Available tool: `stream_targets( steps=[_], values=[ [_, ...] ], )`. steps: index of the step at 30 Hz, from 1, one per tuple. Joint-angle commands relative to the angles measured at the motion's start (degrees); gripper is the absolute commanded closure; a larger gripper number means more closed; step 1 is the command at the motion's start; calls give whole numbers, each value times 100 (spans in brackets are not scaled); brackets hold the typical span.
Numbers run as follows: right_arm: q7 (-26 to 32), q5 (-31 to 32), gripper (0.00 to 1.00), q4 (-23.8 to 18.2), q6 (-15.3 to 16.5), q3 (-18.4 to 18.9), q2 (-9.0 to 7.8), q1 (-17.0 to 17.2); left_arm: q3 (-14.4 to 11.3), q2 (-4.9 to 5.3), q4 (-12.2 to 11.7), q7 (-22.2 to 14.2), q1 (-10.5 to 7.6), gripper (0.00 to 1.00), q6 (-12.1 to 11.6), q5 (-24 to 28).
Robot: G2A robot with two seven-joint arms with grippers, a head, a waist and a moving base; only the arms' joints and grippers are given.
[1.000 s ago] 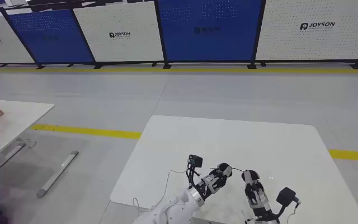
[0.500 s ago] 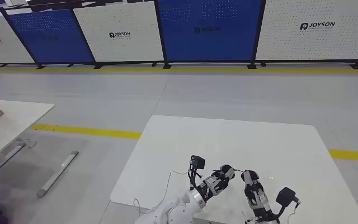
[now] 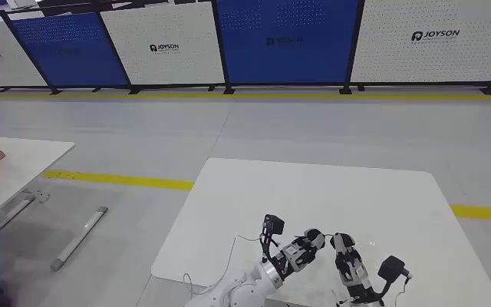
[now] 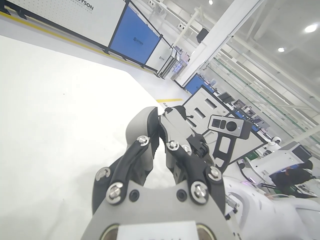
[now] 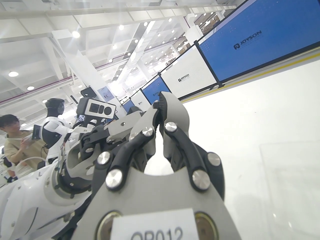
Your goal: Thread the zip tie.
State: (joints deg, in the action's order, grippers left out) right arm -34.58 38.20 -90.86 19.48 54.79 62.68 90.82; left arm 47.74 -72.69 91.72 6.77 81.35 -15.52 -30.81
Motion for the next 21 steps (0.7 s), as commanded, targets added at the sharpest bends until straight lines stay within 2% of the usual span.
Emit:
stream_targets(
  steps=[1,4,5,6,10,15,21],
  values=[
    [-1,-3,100,0,0,-3,-1,-1,1,-4,-2,11,1,100,39,-3],
    [-41,-5,100,-3,0,-12,-2,2,-1,-13,-1,62,4,97,155,-44],
    [-54,-1,100,-3,0,-14,-3,2,-8,-17,1,73,8,83,168,-48],
    [-72,8,100,1,0,-14,-4,3,-12,-20,-1,75,7,76,178,-51],
    [-111,40,100,17,0,-12,-4,9,-15,-26,-6,84,6,60,203,-67],
    [-174,68,100,62,0,21,7,17,1,-34,-44,96,3,63,191,-19],
    [-207,33,100,101,0,86,25,35,84,-19,-23,160,72,81,144,-6]
  ],
)
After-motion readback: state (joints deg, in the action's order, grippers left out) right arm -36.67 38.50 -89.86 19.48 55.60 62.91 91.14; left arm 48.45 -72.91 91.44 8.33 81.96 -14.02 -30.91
